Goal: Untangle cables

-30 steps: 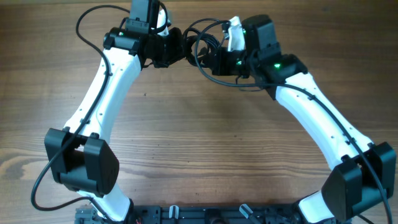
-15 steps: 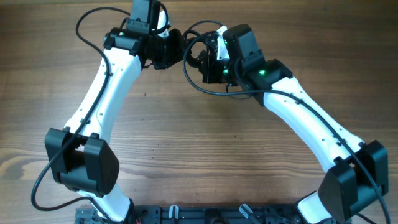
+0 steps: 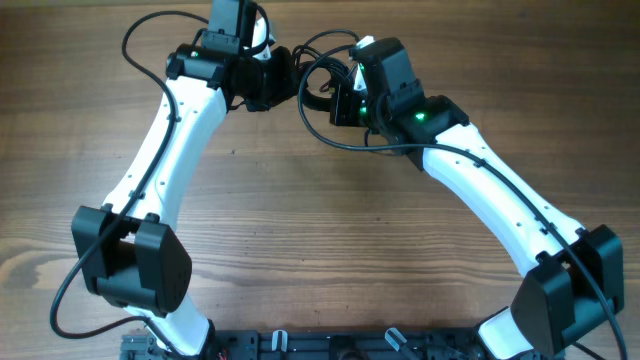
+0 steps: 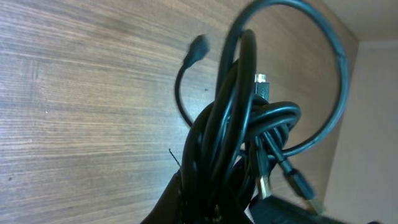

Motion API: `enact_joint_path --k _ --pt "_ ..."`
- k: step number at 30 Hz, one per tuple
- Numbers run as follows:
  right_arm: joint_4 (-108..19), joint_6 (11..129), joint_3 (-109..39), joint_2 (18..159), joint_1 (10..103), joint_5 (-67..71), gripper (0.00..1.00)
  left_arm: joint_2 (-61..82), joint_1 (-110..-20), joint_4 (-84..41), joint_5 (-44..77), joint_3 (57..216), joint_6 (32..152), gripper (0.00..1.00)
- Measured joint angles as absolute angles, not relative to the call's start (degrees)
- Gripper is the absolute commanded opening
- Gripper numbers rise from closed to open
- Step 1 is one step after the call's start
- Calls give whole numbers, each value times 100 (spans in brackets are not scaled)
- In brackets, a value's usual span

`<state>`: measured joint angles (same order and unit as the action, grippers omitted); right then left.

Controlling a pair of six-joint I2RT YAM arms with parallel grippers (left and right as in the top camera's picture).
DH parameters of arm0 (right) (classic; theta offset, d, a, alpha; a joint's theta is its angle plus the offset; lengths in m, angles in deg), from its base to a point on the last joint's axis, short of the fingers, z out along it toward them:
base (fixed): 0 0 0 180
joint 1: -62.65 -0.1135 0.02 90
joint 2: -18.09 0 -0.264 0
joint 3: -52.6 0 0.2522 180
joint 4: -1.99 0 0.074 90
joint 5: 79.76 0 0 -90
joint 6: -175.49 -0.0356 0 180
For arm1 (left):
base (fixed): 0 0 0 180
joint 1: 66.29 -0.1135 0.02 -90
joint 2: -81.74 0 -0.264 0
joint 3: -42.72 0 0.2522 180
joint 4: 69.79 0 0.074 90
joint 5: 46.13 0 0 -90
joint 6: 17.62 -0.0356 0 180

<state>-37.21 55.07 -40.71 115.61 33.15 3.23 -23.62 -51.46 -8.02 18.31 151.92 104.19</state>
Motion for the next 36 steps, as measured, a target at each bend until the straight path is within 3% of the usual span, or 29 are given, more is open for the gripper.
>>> enact_joint_path --k 16,22,29,36 --pt "-3353 5317 -4071 11917 3376 662 4 -2380 -4807 -738 1254 15192 10238 4" --pt "-3185 5291 -4071 11902 3697 -120 5 -2380 -4866 -760 1184 15192 10216 4" --pt "-3469 5254 -4071 11198 4143 -909 16 -2380 -4877 -870 1237 15192 9591 4" --pt "-3498 5370 -4071 10713 4244 -1141 36 -2380 -4877 -859 1252 15192 7281 4"
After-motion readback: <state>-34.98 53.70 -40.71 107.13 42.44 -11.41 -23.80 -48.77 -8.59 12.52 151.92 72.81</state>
